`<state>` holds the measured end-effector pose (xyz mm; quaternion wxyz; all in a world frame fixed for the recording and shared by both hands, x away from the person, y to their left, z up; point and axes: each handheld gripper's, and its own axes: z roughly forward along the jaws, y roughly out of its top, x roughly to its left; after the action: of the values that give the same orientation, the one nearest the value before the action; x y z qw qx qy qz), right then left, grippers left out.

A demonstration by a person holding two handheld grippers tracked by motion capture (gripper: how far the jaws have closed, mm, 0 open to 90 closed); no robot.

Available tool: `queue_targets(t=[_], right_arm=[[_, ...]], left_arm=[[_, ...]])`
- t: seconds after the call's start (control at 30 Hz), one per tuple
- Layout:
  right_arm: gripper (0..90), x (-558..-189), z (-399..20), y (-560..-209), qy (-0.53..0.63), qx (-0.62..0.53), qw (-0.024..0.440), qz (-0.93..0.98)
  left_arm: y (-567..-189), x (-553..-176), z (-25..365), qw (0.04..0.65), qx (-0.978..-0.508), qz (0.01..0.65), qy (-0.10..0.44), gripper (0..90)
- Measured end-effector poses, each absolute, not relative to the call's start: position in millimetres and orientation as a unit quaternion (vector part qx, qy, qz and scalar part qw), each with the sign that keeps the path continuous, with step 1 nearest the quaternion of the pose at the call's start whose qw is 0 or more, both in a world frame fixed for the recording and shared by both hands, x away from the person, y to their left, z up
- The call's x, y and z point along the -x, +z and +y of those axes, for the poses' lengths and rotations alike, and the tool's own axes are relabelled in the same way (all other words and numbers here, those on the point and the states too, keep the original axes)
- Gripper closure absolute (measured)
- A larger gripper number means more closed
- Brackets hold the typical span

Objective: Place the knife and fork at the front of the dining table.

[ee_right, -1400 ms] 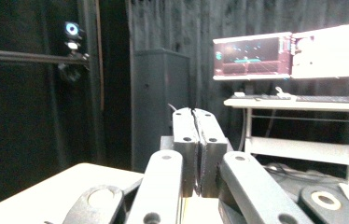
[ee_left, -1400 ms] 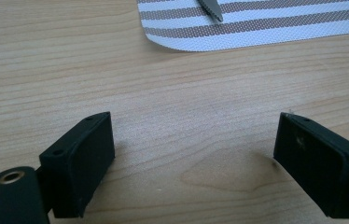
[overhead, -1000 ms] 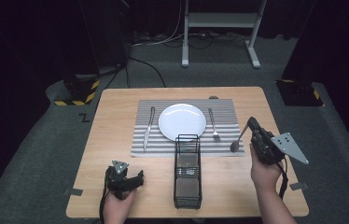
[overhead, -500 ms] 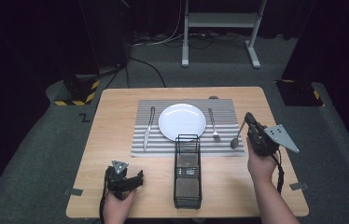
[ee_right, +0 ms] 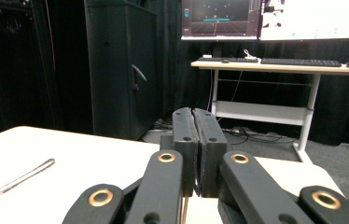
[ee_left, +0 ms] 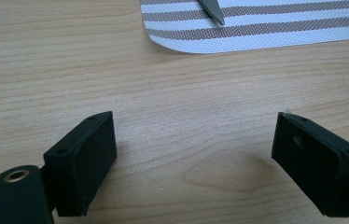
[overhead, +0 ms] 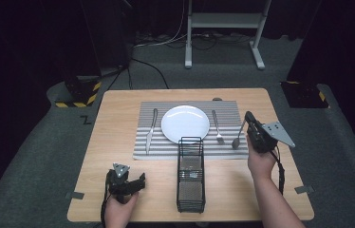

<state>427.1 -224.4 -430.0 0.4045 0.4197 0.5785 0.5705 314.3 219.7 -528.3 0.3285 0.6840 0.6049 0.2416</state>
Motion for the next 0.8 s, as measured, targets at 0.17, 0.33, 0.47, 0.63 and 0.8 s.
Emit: queue_targets(t=[0.17, 0.33, 0.47, 0.63, 0.8], right_arm=[[88.7, -431.7, -223.7, -434.9, 0.567, -0.423, 0.402, 0.582], [88.7, -437.6, -221.8, -438.8, 0.566, -0.427, 0.398, 0.582], [88.7, -441.2, -218.4, -440.3, 0.565, -0.426, 0.402, 0.582], [88.6, -450.3, -216.2, -441.6, 0.566, -0.427, 0.400, 0.580], [88.6, -467.3, -215.2, -443.8, 0.568, -0.433, 0.390, 0.582]], left_arm=[[-528.2, -314.3, 220.2, 0.330, -0.684, 0.605, 0.241, 13.6], [-528.2, -314.1, 220.3, 0.329, -0.684, 0.605, 0.241, 13.7], [-528.2, -314.1, 220.4, 0.331, -0.683, 0.606, 0.240, 13.7], [-528.2, -314.0, 220.3, 0.329, -0.683, 0.606, 0.241, 13.7], [-528.2, -314.0, 220.0, 0.328, -0.683, 0.606, 0.242, 13.7]])
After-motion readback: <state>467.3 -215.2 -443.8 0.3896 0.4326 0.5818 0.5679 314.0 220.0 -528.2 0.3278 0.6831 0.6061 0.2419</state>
